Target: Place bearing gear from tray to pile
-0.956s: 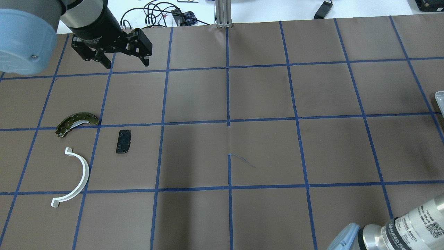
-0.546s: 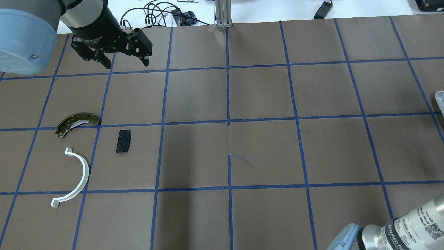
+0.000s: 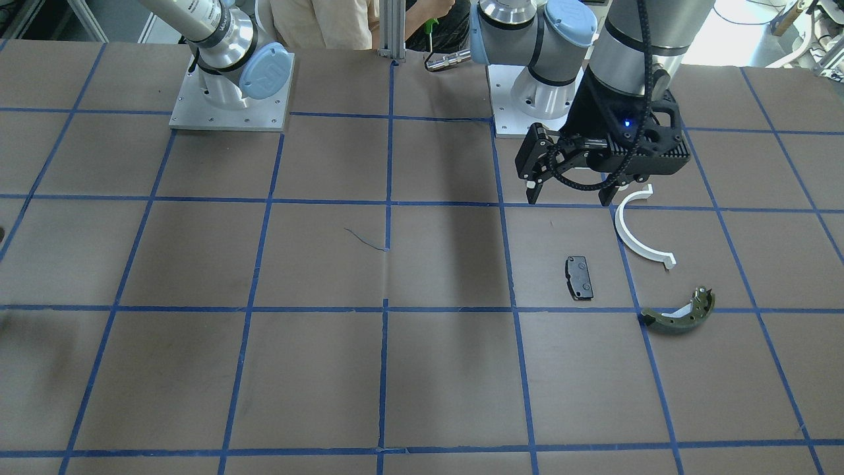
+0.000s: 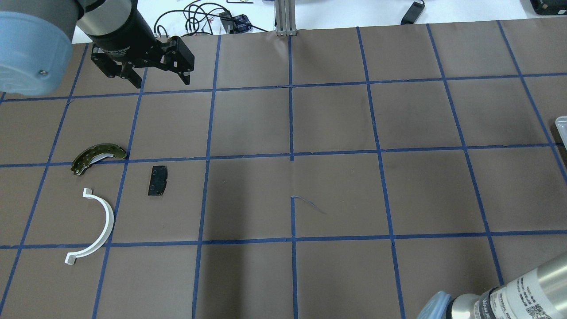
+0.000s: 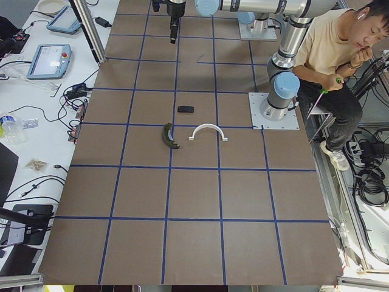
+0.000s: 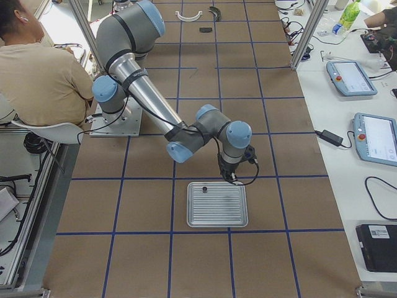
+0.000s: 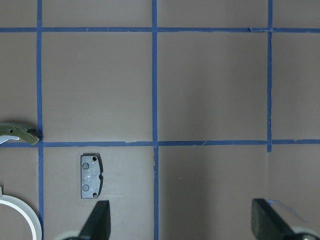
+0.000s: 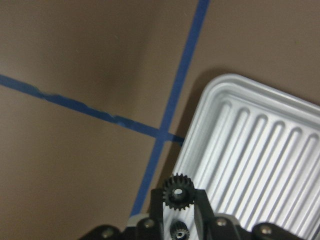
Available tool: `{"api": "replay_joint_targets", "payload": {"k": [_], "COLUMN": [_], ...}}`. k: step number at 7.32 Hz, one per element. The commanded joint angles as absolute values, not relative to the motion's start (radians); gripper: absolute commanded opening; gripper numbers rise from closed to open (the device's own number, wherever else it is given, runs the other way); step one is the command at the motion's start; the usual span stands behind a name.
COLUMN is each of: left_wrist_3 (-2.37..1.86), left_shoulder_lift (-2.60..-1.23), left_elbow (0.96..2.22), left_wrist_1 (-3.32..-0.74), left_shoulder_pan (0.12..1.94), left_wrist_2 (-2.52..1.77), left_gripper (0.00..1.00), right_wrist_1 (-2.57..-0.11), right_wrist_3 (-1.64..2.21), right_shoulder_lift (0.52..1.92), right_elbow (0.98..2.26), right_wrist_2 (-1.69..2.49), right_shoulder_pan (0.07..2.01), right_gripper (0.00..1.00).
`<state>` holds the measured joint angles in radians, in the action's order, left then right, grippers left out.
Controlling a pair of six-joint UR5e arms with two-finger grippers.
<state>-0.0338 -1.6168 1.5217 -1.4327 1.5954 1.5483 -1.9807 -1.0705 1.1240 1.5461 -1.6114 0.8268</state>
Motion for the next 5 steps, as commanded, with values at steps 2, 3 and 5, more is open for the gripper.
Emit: {"api": "replay_joint_targets", "payload": {"k": [2,3,5], "left_wrist_3": [-0.034,-0.034,-0.034], "left_shoulder_lift": [-1.617,-1.617,-1.617], "left_elbow": [1.522,1.52,1.522], "left_wrist_1": [-1.433,-1.433,-1.433], "left_shoulder_pan": [1.595,1.595,1.595], "left_wrist_2": [1.548,1.549,1.551], "left_gripper": [1.0,1.0,1.0], "right_wrist_1": [-1.855,-1.847,-1.868], "right_wrist_3": [-0.646,-0.506,-0.207], "right_shoulder_lift": [1.228,1.236,1.229], "right_elbow": [1.552,1.552,1.569], "right_wrist_2": [-1.566,-1.536,-1.532], "right_shoulder_pan": [1.139,1.252,1.485], "right_gripper": [0.0,0.0,0.0]}}
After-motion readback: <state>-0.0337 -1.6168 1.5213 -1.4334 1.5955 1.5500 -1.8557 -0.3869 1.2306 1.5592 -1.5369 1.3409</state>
